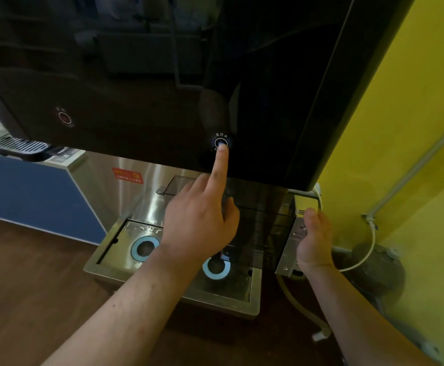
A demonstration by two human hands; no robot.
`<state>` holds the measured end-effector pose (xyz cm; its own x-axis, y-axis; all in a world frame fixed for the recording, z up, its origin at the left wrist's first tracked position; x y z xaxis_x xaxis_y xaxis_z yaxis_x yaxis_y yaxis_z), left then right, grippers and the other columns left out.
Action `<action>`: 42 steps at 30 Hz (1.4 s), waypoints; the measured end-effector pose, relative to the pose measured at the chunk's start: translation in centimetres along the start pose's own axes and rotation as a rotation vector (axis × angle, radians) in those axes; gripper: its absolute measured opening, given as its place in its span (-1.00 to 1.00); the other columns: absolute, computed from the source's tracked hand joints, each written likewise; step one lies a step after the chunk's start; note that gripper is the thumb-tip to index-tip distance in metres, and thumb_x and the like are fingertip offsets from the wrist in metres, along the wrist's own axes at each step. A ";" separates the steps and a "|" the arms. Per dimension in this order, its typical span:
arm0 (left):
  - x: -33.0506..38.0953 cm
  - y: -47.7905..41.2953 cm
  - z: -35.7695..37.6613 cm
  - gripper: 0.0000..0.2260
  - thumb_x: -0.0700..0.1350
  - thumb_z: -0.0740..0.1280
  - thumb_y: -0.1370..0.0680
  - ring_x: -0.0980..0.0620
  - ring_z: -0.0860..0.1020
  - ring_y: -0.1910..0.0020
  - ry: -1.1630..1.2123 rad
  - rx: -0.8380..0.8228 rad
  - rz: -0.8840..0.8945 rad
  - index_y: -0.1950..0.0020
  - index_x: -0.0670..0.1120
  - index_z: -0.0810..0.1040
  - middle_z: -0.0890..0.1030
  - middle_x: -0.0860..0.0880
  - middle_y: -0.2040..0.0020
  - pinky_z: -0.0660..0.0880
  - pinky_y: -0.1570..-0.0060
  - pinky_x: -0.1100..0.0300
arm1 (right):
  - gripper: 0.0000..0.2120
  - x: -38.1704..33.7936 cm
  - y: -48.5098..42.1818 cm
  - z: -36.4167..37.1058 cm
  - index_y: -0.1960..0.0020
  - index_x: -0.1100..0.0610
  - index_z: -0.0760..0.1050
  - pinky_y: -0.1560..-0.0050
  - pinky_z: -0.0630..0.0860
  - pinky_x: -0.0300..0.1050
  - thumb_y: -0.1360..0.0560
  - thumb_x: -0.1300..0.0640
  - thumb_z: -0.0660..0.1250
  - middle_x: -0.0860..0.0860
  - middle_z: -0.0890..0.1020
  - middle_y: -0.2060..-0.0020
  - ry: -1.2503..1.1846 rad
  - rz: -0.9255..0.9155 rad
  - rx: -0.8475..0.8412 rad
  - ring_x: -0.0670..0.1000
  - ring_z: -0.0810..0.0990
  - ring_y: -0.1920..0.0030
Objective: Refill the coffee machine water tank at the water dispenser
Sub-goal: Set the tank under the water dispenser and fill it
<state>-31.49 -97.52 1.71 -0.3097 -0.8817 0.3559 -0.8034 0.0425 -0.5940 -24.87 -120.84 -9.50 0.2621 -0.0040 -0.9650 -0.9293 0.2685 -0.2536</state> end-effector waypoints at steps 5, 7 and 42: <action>-0.9 -0.5 0.5 -0.17 -0.03 0.27 -0.54 0.15 0.41 0.31 -0.008 -0.019 -0.019 -0.59 0.08 -0.28 0.35 0.14 0.22 0.38 0.39 0.26 | -0.76 -0.2 0.2 -0.1 0.36 -0.03 0.32 0.28 0.26 -0.09 -0.35 -0.16 0.20 -0.23 0.42 0.54 0.004 -0.007 0.013 -0.22 0.32 0.46; -0.9 -0.4 0.7 -0.17 -0.04 0.26 -0.54 0.18 0.37 0.33 -0.016 -0.013 0.011 -0.58 0.09 -0.30 0.29 0.19 0.25 0.33 0.37 0.30 | -0.80 -0.3 0.2 -0.1 0.37 -0.08 0.36 0.28 0.28 -0.10 -0.36 -0.15 0.20 -0.23 0.43 0.53 -0.009 -0.014 0.008 -0.21 0.33 0.46; -15.0 4.3 7.6 -0.60 0.07 0.16 -0.67 -0.10 0.39 -0.46 0.951 0.019 -1.003 -0.48 -0.03 0.41 0.48 -0.10 -0.44 0.27 -0.47 -0.18 | -0.72 -0.6 -1.2 0.5 0.35 0.03 0.27 0.39 0.26 -0.42 -0.38 -0.15 0.14 -0.21 0.43 0.51 0.059 -0.102 0.010 -0.23 0.32 0.46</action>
<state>-26.43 -87.65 -11.69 0.1602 0.1260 0.9790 -0.8820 -0.4270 0.1992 -23.77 -120.70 -8.54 0.3392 -0.0884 -0.9366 -0.8958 0.2736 -0.3503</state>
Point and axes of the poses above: each hand's wrist, its own y-axis away from the middle knuckle, its own z-axis out of the palm, x = y × z, the point moved 9 cm from there along -y, towards the middle knuckle
